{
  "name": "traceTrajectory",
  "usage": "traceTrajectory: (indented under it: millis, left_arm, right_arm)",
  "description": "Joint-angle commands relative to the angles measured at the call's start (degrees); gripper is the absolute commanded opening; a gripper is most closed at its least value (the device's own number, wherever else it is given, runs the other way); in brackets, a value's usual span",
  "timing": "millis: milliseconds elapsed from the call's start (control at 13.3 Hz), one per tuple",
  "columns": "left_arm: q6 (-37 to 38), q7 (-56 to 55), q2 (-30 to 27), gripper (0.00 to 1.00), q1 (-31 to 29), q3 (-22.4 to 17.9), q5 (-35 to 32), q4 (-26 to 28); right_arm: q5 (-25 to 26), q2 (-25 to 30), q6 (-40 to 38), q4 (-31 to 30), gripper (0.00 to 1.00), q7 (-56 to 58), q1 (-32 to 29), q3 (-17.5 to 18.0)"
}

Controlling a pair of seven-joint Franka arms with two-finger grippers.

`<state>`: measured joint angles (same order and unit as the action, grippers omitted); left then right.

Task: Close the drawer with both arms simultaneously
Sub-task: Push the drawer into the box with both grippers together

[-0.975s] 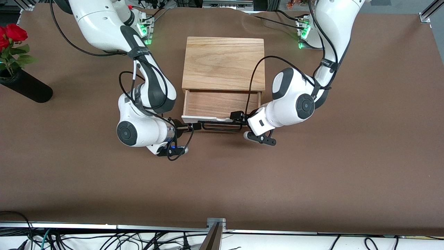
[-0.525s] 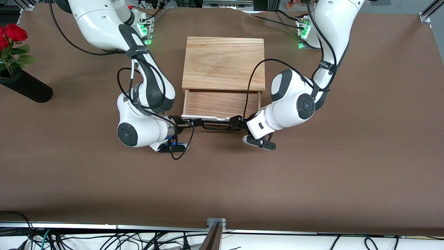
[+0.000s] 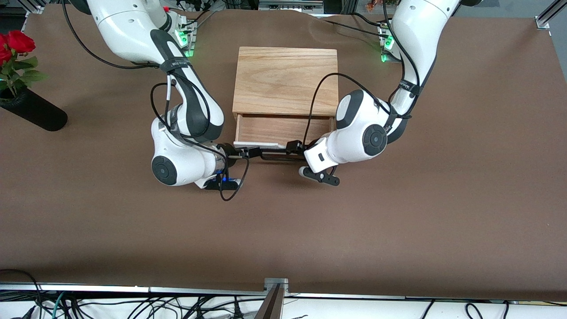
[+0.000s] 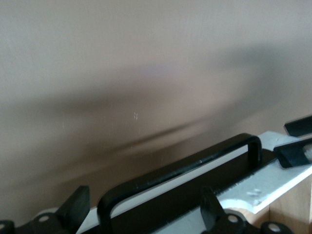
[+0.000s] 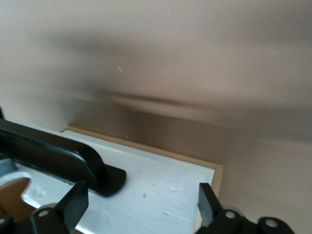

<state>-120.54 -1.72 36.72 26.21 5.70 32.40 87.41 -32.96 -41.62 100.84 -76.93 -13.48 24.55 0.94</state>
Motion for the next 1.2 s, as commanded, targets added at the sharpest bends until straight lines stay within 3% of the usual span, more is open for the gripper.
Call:
traceTrajectory:
  millis: [0, 600, 1125]
  left_arm:
    - [6.97, 1.37, -0.15, 1.00, -0.64, -0.25, 0.83, -0.31]
    - [27.00, 0.84, 0.20, 1.00, -0.55, -0.25, 0.56, -0.23]
    - [28.69, 1.02, 0.28, 1.00, -0.64, -0.60, 0.39, -0.75]
  right_arm:
    - [-1.58, 3.65, 0.68, -4.63, 1.00, -0.67, -0.12, 1.00]
    - [-2.63, 7.95, 1.90, -10.59, 1.00, -3.05, -0.03, 2.49]
    - [-3.25, 11.48, 7.36, -18.69, 1.00, -3.05, 0.06, 4.95]
